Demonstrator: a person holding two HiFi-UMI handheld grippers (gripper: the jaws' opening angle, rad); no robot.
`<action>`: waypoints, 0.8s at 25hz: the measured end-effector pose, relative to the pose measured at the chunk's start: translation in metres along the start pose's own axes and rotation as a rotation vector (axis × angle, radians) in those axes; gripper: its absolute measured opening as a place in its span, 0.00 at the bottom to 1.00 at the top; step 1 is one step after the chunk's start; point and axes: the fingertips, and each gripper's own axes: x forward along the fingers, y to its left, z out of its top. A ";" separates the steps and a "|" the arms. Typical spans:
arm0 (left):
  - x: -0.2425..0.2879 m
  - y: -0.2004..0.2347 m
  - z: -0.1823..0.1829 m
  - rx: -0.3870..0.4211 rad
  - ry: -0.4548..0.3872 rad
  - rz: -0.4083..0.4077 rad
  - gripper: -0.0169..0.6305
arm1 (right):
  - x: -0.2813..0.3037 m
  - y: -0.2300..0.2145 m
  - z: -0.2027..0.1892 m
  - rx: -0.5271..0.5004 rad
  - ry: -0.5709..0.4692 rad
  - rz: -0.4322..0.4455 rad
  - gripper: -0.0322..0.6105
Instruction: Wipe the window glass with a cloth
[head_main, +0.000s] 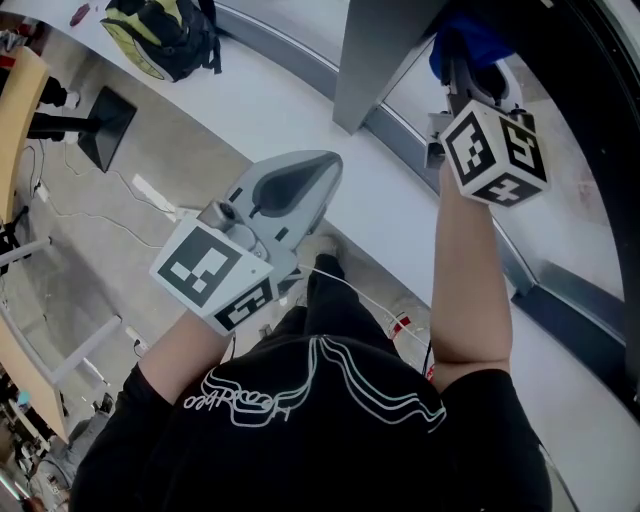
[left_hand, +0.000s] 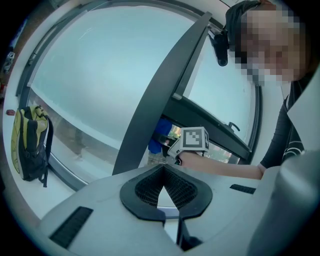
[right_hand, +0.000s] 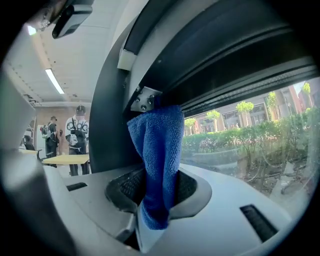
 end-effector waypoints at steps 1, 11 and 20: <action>0.000 -0.001 -0.001 0.001 0.002 -0.002 0.03 | 0.000 -0.001 0.000 0.000 -0.002 -0.004 0.20; 0.002 -0.019 -0.003 0.007 0.007 -0.036 0.03 | -0.014 -0.015 0.002 -0.018 -0.004 -0.050 0.20; 0.004 -0.040 -0.014 0.008 0.036 -0.071 0.03 | -0.053 -0.042 -0.005 -0.015 0.000 -0.117 0.20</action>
